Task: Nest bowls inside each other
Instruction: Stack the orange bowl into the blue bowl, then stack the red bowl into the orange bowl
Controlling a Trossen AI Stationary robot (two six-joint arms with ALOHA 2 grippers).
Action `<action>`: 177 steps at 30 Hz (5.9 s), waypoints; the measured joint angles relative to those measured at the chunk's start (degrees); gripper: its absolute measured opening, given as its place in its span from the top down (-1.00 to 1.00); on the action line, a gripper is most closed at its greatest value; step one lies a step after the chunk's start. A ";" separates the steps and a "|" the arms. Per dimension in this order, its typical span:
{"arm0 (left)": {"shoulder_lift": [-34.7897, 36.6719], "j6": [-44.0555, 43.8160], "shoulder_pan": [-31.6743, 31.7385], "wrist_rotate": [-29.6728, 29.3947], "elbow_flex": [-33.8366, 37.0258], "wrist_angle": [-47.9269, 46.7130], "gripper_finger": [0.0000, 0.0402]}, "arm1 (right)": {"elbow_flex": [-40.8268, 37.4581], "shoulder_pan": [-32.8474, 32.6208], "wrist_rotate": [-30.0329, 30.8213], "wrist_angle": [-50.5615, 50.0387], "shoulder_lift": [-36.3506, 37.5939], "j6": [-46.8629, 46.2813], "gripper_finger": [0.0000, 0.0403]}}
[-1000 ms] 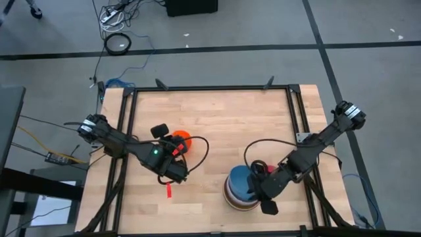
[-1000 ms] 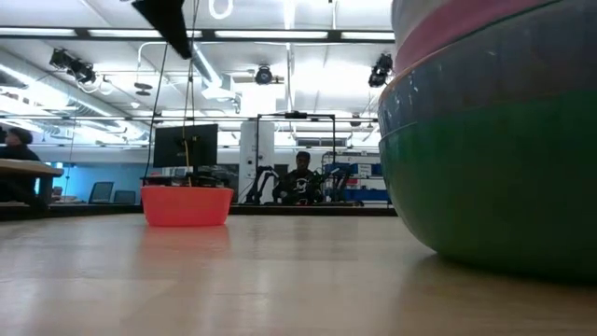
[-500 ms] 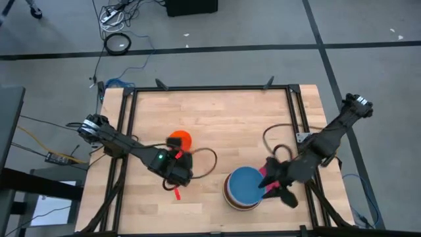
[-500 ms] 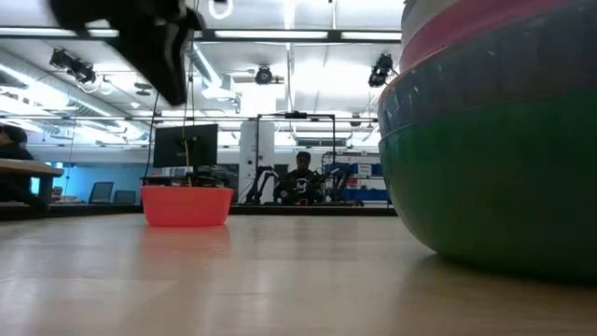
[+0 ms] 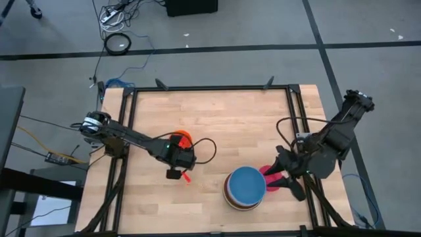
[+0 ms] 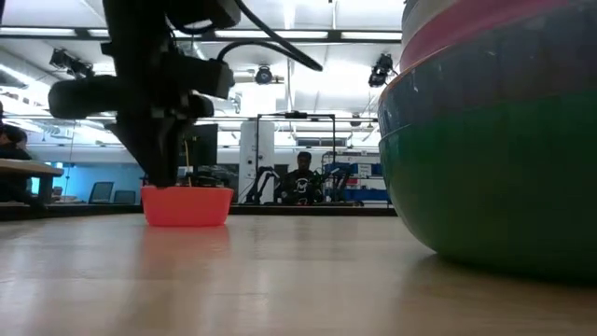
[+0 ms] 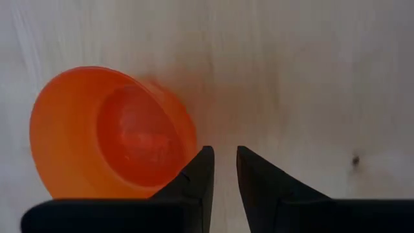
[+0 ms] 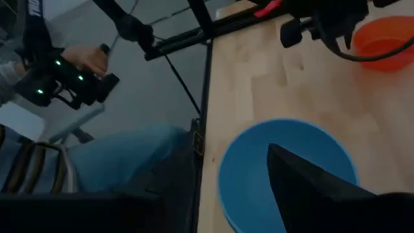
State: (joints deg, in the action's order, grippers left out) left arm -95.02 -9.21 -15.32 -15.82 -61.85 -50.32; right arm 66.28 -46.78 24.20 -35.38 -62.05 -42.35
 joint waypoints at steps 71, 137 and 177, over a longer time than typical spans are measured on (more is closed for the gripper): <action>-5.65 3.02 8.85 0.77 -10.80 0.12 0.99 | 0.00 0.02 2.42 -9.40 -4.41 -3.53 0.15; -10.51 -9.40 -8.34 -4.09 -43.34 -7.85 0.52 | -23.61 -3.43 -7.49 -24.31 -4.32 -46.50 0.15; -10.56 -9.49 -8.34 -12.95 -43.35 -10.19 0.52 | 4.74 -4.40 15.18 -34.76 -2.94 -29.58 1.00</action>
State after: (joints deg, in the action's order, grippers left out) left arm -105.58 -18.70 -23.67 -28.77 -105.21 -60.51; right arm 71.02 -51.18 39.38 -70.14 -64.99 -71.93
